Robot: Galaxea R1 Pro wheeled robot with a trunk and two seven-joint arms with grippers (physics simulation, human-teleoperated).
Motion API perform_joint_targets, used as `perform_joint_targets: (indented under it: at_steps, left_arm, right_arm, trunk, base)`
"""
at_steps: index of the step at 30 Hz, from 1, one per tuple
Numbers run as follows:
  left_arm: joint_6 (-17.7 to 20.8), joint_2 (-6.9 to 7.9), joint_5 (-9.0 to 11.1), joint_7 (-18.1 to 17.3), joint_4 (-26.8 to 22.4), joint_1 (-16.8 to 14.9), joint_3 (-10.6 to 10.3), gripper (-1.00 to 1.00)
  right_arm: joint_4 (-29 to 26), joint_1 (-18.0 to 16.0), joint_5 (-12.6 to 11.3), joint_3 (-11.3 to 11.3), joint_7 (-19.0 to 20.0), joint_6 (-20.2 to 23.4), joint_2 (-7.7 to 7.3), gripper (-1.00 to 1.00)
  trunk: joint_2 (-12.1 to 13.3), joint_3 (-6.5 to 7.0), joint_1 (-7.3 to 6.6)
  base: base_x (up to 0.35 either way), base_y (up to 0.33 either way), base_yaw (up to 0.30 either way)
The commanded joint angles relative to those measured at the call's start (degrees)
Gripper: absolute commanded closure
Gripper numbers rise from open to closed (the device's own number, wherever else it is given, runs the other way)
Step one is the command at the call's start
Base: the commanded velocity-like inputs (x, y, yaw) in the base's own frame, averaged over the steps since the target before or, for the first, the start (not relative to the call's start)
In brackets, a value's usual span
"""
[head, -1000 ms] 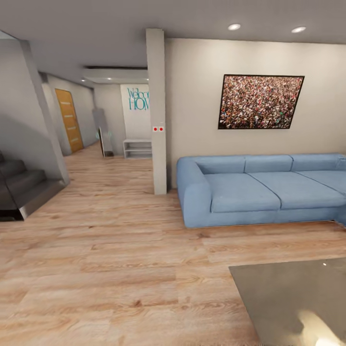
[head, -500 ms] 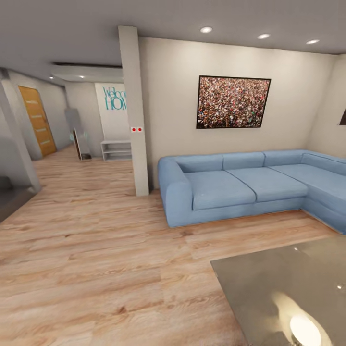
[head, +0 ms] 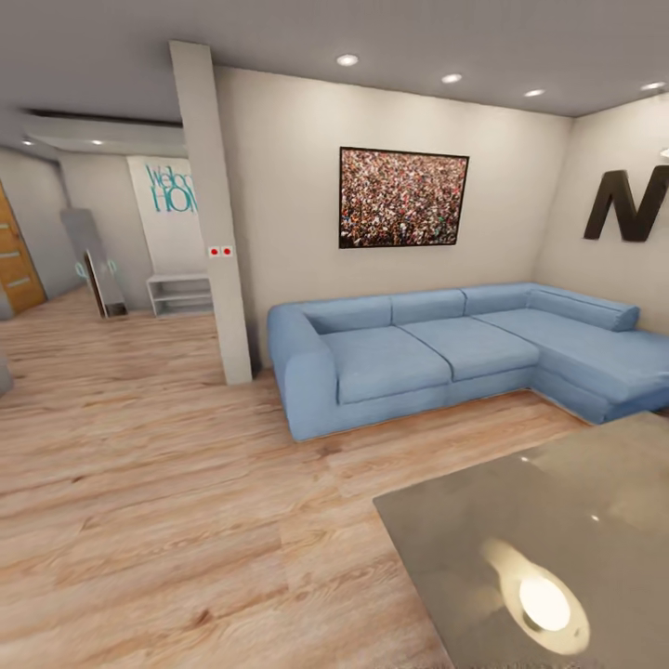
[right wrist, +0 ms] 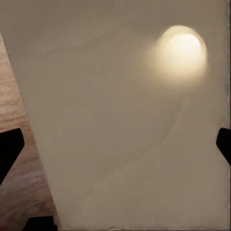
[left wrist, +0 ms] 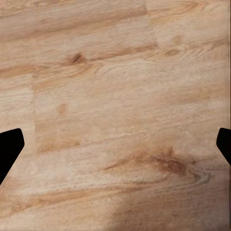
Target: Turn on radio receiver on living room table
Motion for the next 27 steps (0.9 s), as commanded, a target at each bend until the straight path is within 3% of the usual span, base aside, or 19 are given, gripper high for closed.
perform_joint_targets:
  at_steps: [1,27]
  left_arm:
    - [0.00,0.00,0.00,-0.01,0.00,0.00,0.00,-1.00]
    - [0.00,0.00,0.00,-0.01,0.00,0.00,0.00,-1.00]
  right_arm:
    - [0.00,0.00,0.00,0.02,0.00,0.00,0.00,-1.00]
    - [0.00,0.00,0.00,0.00,0.00,0.00,0.00,-1.00]
  trunk:
    - [0.00,0.00,0.00]
    - [0.00,0.00,0.00]
  base:
    - [0.000,0.000,-0.276]
    - [0.000,0.000,-0.276]
